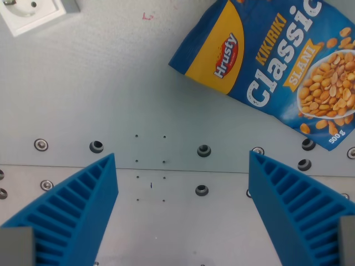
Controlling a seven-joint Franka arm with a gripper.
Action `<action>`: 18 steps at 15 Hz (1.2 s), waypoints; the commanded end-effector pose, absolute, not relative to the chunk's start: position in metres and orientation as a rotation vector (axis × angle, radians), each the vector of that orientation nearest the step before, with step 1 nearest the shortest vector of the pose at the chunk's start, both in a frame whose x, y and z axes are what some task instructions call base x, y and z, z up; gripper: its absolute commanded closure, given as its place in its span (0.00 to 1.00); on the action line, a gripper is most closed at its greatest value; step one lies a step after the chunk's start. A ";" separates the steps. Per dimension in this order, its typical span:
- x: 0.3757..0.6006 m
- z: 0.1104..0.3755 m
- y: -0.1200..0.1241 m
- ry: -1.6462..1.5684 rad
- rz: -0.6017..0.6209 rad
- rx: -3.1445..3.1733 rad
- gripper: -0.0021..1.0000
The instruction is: Move in base negative x
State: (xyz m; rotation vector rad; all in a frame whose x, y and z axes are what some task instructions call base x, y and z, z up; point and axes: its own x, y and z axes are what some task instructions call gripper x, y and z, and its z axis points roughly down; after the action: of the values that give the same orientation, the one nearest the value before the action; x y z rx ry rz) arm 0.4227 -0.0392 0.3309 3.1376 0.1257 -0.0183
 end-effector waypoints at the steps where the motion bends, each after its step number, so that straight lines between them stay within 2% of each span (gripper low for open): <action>1: 0.417 0.333 -0.039 0.126 -0.010 3.137 0.00; 18: 0.332 0.324 -0.032 0.126 -0.010 3.137 0.00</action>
State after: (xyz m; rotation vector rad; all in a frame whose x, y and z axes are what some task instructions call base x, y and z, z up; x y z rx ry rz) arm 0.3475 -0.0317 0.3192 3.1498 0.1302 -0.1516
